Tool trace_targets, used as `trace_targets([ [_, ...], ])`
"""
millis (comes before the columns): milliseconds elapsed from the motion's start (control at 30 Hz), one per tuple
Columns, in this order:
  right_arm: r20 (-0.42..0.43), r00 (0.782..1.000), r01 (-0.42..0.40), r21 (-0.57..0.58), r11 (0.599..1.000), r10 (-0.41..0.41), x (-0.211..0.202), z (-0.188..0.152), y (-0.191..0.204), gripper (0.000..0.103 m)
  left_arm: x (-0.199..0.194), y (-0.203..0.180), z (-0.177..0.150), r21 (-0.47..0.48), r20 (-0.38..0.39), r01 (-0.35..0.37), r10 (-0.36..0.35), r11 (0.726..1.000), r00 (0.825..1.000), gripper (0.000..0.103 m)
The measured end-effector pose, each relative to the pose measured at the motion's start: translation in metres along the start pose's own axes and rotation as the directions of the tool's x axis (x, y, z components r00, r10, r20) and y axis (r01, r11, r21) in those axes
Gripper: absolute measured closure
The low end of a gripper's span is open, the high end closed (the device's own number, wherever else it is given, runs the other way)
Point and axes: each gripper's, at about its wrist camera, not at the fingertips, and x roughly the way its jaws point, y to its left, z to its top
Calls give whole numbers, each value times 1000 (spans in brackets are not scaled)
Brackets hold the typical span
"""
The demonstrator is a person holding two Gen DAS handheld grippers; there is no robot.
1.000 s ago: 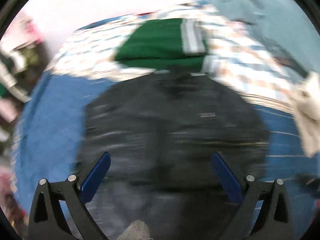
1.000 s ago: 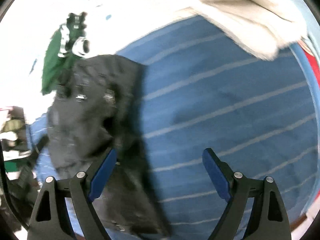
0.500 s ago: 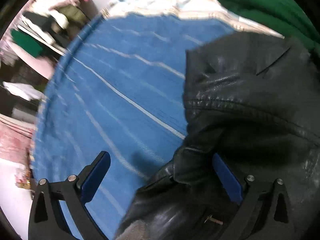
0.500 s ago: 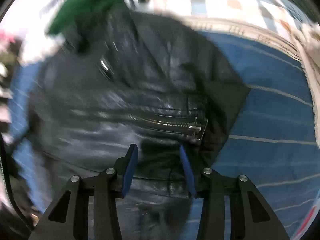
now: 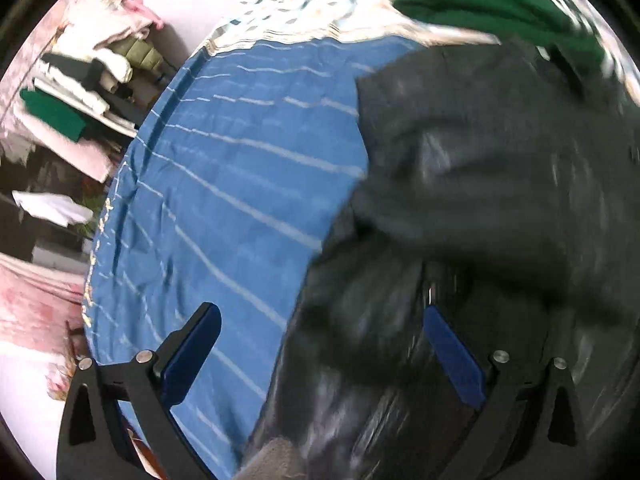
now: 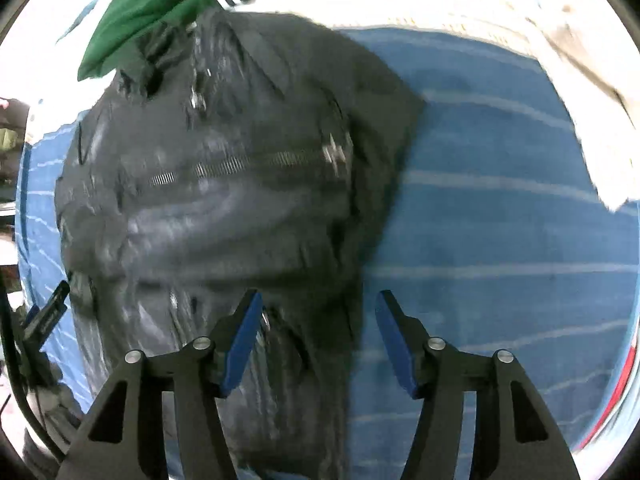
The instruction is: Fold large clothes
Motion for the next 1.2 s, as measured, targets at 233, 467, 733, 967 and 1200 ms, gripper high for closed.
trace_targets([
  [233, 12, 994, 105, 13, 994, -105, 37, -20, 0, 70, 39, -11, -25, 31, -29, 24, -23, 999, 999, 0],
  [467, -9, 1000, 10, 271, 963, -7, 60, -43, -43, 69, 42, -2, -28, 27, 31, 100, -101, 995, 994, 0],
  [733, 14, 996, 87, 98, 991, -88, 12, -48, 11, 63, 37, 4, -28, -42, -22, 110, -111, 993, 994, 0],
  [967, -152, 970, 184, -39, 982, -188, 79, -83, 23, 63, 24, -16, -36, -23, -5, -25, 25, 999, 1000, 0],
  [1200, -118, 986, 104, -106, 989, -117, 43, -69, -2, 44, -38, -42, -64, 9, 48, -321, 320, 947, 946, 0],
])
